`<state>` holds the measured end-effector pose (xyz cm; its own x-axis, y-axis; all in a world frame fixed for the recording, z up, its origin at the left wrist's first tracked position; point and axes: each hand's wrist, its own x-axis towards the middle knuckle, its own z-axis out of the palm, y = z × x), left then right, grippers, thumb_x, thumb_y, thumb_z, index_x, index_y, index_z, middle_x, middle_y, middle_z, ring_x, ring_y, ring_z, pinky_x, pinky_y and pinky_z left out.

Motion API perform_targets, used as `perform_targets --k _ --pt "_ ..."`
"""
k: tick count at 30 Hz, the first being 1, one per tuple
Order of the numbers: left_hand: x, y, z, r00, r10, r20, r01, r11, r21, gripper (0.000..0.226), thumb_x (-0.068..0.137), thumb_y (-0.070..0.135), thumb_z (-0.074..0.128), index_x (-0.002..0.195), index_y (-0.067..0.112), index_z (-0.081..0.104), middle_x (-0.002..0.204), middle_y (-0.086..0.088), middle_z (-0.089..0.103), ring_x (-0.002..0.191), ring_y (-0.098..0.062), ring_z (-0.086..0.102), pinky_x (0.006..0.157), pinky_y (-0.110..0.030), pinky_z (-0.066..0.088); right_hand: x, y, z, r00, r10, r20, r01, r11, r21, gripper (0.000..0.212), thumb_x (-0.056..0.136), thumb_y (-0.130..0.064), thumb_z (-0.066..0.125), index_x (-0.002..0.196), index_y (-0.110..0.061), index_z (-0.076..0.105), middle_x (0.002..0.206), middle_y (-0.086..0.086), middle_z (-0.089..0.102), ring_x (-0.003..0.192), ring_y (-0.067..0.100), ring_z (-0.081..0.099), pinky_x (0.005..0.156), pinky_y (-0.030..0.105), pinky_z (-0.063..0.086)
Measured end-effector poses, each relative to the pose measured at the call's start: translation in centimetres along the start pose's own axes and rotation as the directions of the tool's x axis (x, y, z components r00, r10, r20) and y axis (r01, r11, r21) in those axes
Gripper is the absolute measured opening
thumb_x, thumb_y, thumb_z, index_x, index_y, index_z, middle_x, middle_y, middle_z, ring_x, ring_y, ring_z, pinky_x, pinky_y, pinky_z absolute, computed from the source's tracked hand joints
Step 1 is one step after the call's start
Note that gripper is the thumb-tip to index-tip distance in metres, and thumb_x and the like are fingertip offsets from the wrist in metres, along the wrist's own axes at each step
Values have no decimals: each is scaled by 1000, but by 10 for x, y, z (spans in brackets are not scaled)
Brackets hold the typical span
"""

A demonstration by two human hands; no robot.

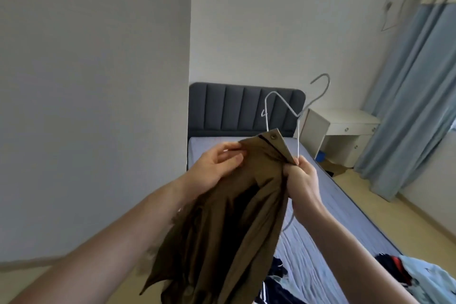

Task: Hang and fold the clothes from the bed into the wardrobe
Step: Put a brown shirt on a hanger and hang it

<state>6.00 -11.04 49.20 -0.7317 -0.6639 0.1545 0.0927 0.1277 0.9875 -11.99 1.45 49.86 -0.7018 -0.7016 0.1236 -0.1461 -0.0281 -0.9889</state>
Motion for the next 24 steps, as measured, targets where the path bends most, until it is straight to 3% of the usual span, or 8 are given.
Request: perform_targets --k 3,7,9,10,12,18,21,24 --pt "-34 -65 -27 980 -198 4 179 896 406 83 73 56 87 143 50 42 141 31 48 130 5 48 112 -34 46 19 -3 4 996 3 86 3 998 -70 31 94 3 40 73 -21 43 51 -17 39 50 3 38 45 17 32" --pt "-94 -181 -35 884 -467 5 344 659 669 107 52 66 88 142 64 29 113 53 48 113 17 47 101 -12 38 28 -3 16 988 29 152 -18 997 -78 34 104 -6 40 74 -20 50 49 -16 43 48 3 42 47 19 37" --pt "-116 -231 -28 849 -528 -17 400 622 673 96 58 70 80 143 53 39 117 42 57 116 8 54 102 -15 39 31 -6 16 985 32 168 -23 998 -58 41 101 -3 39 68 -24 53 51 -14 44 50 6 41 49 21 37" --pt "-122 -249 -24 843 -537 -27 422 629 653 66 65 67 75 126 51 56 114 31 65 112 1 61 100 -22 46 33 -7 14 983 29 179 -19 998 -57 48 99 -2 39 62 -29 54 51 -14 44 52 7 42 50 22 37" --pt "-124 -267 -17 864 -490 -113 459 678 575 6 82 48 68 83 44 72 91 18 74 93 -3 69 87 -30 54 36 -8 6 981 20 195 -3 996 -87 56 98 -2 39 53 -32 55 52 -13 44 53 9 42 52 23 38" --pt "-80 -227 -58 746 -325 -581 511 839 186 27 99 -1 54 81 12 70 84 -10 71 93 -28 66 73 -33 45 45 10 -47 995 31 100 -1 958 -287 20 88 3 42 82 -9 56 73 8 49 70 25 45 61 36 38" --pt "-56 -174 -91 761 -214 -612 470 832 293 24 105 10 51 90 4 70 91 -16 70 95 -29 65 73 -34 41 46 34 -77 992 107 70 -69 906 -417 18 86 3 44 99 5 57 81 15 53 75 29 49 68 43 41" --pt "-37 -113 -110 807 -58 -587 384 808 448 42 107 27 52 73 3 60 70 -9 63 75 -27 61 61 -35 37 44 51 -98 984 175 45 -133 870 -475 21 86 3 47 102 0 62 78 13 56 70 25 51 63 35 41"
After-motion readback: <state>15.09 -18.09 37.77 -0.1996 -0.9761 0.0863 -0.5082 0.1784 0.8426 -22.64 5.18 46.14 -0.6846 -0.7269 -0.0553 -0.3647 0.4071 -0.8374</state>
